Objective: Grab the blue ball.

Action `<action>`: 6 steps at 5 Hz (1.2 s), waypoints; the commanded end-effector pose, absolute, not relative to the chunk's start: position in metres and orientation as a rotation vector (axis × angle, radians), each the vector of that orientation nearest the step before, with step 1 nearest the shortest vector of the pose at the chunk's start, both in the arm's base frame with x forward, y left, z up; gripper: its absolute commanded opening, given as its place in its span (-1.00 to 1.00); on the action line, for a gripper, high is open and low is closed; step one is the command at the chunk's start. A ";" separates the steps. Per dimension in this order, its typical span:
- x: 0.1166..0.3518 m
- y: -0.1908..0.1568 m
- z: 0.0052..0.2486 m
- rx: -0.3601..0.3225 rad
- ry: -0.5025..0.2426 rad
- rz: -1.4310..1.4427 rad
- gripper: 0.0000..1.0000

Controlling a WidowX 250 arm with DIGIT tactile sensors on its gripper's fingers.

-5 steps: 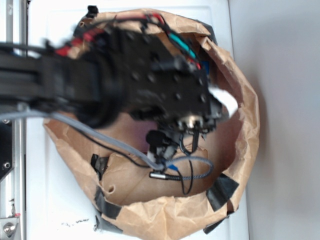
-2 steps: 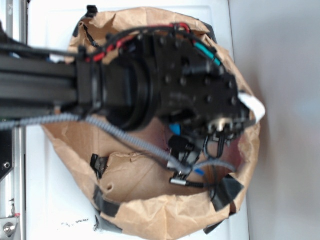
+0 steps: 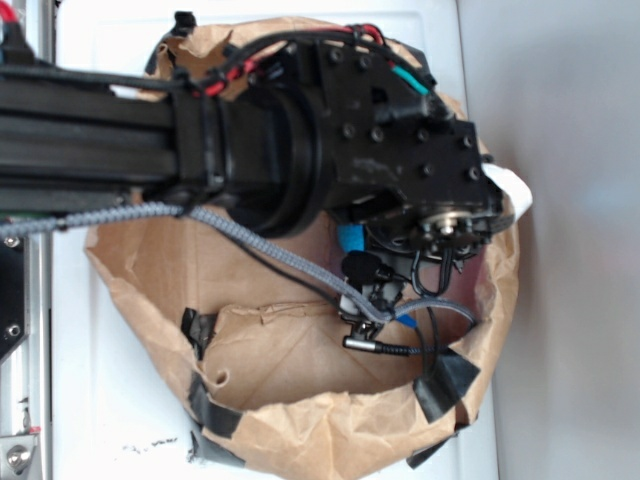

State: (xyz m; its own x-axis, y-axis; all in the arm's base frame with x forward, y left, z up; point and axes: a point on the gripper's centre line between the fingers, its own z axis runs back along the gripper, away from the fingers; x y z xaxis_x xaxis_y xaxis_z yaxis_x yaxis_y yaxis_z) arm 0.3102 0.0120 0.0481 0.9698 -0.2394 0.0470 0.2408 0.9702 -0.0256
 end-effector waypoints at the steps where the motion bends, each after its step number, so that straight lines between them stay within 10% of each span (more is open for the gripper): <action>1: 0.312 0.036 0.051 -0.004 -0.085 -0.193 1.00; 2: 0.319 0.039 0.043 0.021 -0.064 -0.174 1.00; 3: 0.324 0.040 0.037 0.020 -0.059 -0.154 -1.00; 6: 0.306 0.036 0.070 -0.002 -0.142 -0.169 -1.00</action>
